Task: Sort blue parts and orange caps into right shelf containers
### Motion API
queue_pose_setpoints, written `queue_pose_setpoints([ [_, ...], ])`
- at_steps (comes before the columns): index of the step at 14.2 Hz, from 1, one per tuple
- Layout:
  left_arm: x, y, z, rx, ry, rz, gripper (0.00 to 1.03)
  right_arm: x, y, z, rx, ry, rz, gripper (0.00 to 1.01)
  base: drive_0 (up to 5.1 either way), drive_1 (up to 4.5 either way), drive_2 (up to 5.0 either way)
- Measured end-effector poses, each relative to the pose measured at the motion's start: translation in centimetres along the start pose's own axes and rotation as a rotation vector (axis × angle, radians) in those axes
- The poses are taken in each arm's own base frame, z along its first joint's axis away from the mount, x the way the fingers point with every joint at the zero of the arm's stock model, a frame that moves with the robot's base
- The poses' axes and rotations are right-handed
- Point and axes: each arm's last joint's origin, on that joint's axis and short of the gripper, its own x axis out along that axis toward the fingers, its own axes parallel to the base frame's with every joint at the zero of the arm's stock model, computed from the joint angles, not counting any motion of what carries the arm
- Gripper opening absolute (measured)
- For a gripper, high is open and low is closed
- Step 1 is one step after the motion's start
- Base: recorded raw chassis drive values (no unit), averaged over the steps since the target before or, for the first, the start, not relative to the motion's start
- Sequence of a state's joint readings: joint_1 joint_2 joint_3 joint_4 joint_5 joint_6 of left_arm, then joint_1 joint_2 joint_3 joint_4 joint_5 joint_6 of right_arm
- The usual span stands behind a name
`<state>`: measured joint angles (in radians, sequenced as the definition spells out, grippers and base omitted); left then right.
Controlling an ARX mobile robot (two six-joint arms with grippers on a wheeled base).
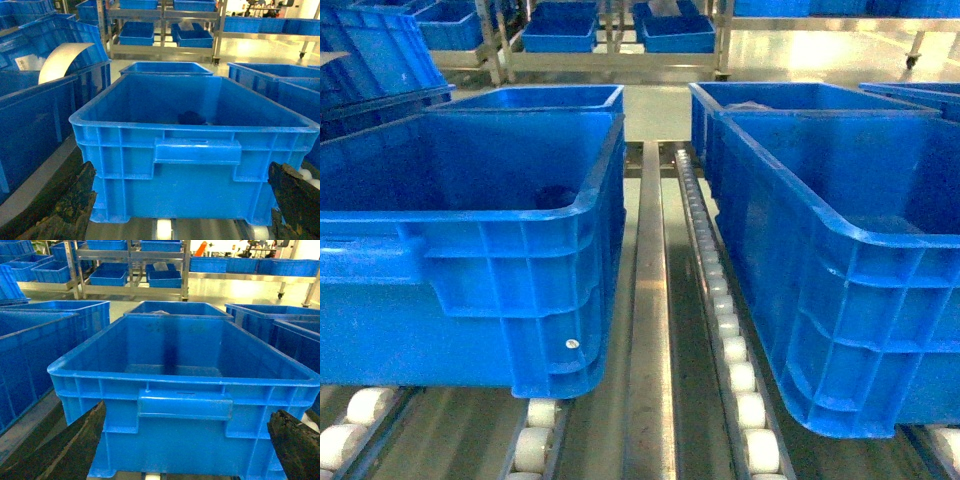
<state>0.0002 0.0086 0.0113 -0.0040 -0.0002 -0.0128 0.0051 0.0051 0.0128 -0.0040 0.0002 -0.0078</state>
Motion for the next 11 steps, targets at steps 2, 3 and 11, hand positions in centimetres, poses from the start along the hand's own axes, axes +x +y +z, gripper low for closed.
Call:
queue_pose_setpoints([
  [2,0.0,0.0,0.0,0.0,0.0,0.0,0.98,0.0,0.0,0.0,0.0,0.0,0.0,0.98,0.0,0.0,0.0],
  [3,0.0,0.0,0.0,0.0,0.0,0.0,0.98,0.0,0.0,0.0,0.0,0.0,0.0,0.98,0.0,0.0,0.0],
  [11,0.0,0.0,0.0,0.0,0.0,0.0,0.98,0.0,0.0,0.01,0.0,0.0,0.0,0.98,0.0,0.0,0.0],
])
